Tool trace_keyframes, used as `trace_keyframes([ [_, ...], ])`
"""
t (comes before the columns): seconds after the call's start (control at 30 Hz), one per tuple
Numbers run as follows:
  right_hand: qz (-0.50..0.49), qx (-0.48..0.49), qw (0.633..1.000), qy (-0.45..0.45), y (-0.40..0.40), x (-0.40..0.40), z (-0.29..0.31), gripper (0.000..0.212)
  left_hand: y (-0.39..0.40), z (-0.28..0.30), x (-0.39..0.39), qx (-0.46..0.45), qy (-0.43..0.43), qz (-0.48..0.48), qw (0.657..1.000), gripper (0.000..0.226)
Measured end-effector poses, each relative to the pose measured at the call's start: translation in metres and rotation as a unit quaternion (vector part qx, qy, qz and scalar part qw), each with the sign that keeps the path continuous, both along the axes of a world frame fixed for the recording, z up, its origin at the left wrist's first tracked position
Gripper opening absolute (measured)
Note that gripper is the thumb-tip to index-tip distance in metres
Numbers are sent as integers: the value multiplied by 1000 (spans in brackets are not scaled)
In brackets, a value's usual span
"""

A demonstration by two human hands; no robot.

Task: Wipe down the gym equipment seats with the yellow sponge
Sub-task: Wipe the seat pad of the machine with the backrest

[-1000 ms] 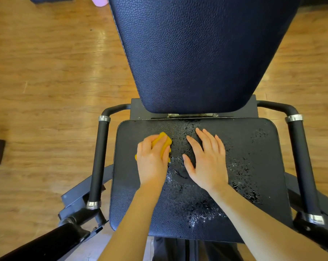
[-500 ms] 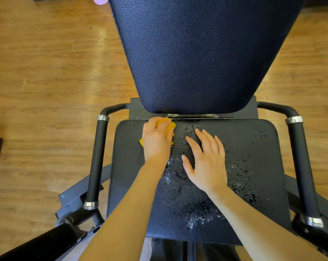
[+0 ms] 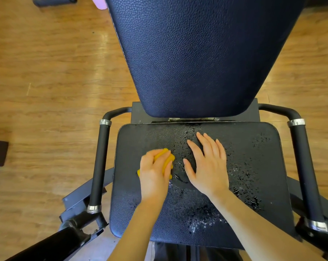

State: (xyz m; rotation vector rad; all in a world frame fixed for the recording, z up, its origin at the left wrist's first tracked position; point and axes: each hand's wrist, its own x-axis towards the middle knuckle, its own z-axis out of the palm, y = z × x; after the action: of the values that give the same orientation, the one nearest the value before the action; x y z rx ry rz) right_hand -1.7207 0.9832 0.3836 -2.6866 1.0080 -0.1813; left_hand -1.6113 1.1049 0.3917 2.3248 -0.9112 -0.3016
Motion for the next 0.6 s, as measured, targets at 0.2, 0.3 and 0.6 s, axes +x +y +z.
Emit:
trace_keyframes([
  [0.2, 0, -18, 1000, -15, 0, 0, -1, 51, -69, -4, 33, -44, -29, -23, 998, 28],
  [0.3, 1, -18, 1000, -18, -1, 0, -1, 51, -61, -6, 30, -41, -65, -35, 996, 28],
  [0.6, 1, -7, 1000, 0, 0, 0, 0, 52, 22, -5, -21, -48, 1, 27, 998, 19],
])
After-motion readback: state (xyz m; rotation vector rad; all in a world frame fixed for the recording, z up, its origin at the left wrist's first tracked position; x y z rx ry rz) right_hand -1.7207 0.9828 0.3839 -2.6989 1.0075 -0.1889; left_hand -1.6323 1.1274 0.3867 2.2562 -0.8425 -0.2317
